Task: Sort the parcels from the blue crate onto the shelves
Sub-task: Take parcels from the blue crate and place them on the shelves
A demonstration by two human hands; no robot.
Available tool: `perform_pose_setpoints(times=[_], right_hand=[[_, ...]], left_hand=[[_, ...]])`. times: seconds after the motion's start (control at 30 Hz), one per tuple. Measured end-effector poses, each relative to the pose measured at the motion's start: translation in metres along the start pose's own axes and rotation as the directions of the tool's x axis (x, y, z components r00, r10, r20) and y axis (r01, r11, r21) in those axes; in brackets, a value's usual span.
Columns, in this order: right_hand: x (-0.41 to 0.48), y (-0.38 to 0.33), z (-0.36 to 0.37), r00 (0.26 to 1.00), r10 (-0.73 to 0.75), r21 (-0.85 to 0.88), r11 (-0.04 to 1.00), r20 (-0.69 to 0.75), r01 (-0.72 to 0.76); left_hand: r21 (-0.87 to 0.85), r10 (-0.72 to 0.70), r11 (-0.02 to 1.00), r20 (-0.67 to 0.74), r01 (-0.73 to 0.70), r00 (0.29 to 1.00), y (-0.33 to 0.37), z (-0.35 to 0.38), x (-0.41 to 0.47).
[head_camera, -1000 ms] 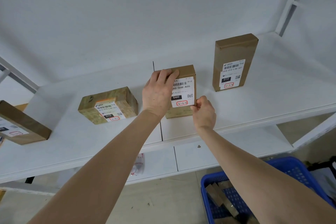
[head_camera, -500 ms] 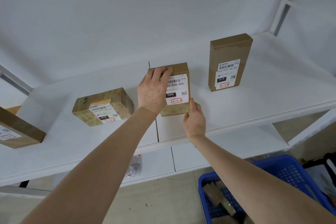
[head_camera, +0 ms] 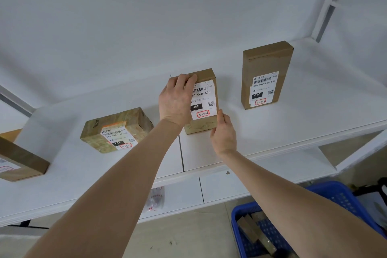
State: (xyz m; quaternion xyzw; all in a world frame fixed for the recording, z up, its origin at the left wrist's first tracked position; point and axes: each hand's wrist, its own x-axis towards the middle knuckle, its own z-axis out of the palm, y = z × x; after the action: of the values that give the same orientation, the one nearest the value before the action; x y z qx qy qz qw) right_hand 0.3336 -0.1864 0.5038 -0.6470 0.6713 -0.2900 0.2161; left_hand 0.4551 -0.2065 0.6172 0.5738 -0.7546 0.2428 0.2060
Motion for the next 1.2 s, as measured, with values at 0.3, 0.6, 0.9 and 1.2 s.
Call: perform_pose_setpoints(times=[0.3, 0.6, 0.9, 1.2], right_hand=[[0.012, 0.0, 0.001, 0.999, -0.007, 0.017, 1.0, 0.04, 0.006], [0.028, -0.003, 0.001, 0.998, -0.001, 0.051, 0.999, 0.059, -0.002], [0.038, -0.005, 0.0, 0.996, 0.012, 0.021, 1.0, 0.092, -0.014], [0.036, -0.009, -0.007, 0.986, 0.036, 0.019, 0.999, 0.162, -0.04]], left_hand=[[-0.01, -0.006, 1.0, -0.035, 0.006, 0.999, -0.004, 0.013, 0.008], [-0.016, -0.019, 1.0, -0.035, 0.018, 0.999, -0.012, 0.028, 0.019], [-0.005, -0.027, 1.0, -0.032, 0.027, 0.999, -0.014, 0.034, 0.026], [0.017, 0.003, 1.0, 0.065, -0.004, 0.998, -0.013, 0.016, 0.023]])
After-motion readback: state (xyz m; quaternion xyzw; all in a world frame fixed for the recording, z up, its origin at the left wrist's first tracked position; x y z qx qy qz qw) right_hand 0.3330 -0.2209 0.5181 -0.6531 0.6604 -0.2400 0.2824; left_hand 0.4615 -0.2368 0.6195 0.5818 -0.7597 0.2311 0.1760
